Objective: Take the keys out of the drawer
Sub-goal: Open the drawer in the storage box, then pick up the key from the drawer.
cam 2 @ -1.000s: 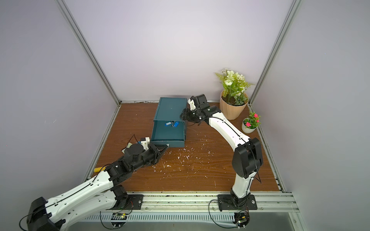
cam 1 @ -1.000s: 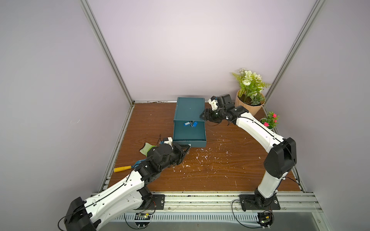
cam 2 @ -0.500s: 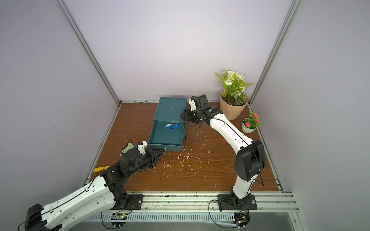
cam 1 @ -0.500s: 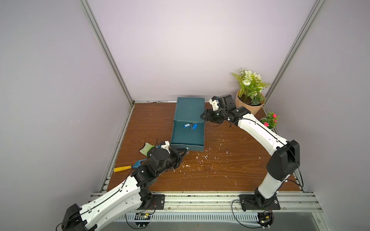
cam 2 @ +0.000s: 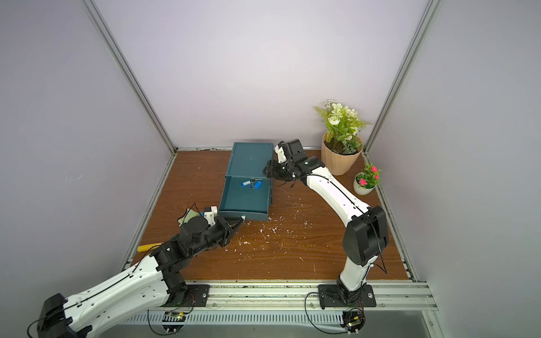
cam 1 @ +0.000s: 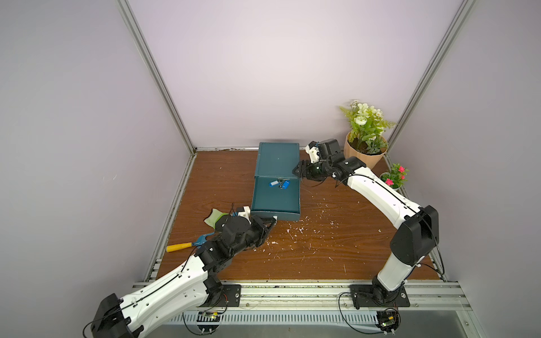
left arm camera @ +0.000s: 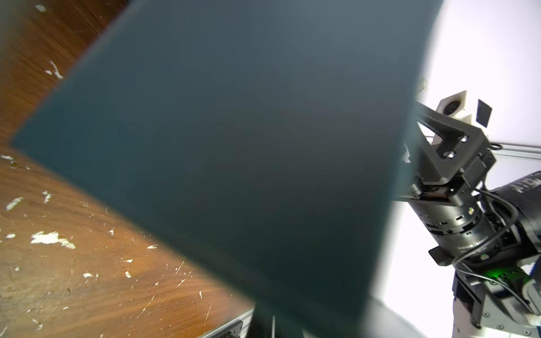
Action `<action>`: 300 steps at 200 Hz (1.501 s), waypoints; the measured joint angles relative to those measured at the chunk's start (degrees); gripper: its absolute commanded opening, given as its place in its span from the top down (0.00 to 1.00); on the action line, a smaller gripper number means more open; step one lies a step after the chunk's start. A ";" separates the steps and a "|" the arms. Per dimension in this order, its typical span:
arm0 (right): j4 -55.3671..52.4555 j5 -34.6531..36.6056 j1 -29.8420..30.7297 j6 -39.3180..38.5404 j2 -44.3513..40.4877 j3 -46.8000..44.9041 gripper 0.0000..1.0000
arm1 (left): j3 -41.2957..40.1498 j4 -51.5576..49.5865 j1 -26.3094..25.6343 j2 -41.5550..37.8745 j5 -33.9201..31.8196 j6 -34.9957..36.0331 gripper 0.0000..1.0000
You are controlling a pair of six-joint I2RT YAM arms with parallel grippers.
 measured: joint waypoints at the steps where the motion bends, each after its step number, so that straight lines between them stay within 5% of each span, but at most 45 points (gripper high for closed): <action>1: -0.02 0.02 0.00 0.00 0.00 0.02 0.37 | 0.00 0.00 0.02 -0.02 0.00 -0.02 0.84; 28: -2.25 2.14 0.24 -0.39 0.00 1.42 0.37 | 0.28 -1.22 -0.02 -1.38 -0.50 0.37 0.60; 82: -6.91 10.29 2.82 -4.04 -3.48 10.67 0.45 | 14.14 -16.13 -0.02 -3.96 -5.53 5.79 0.56; 115: -8.20 13.33 9.20 -11.56 -7.06 14.97 0.47 | 32.59 -27.34 -0.04 1.42 -11.61 16.94 0.49; 145: -9.11 13.35 14.97 -20.13 -7.96 14.16 0.47 | 42.99 -32.39 -0.02 6.58 -18.99 30.14 0.29; 206: -8.57 13.40 16.87 -34.23 -7.78 3.69 0.45 | 39.15 -36.37 13.33 12.74 -18.53 44.63 0.25; 267: -6.60 17.29 17.25 -42.77 -2.60 2.36 0.52 | 31.34 -35.06 27.50 11.06 -6.93 46.86 0.26; 300: -6.64 19.06 17.29 -45.31 2.54 4.90 0.55 | 29.90 -35.06 30.40 11.06 -2.47 47.01 0.26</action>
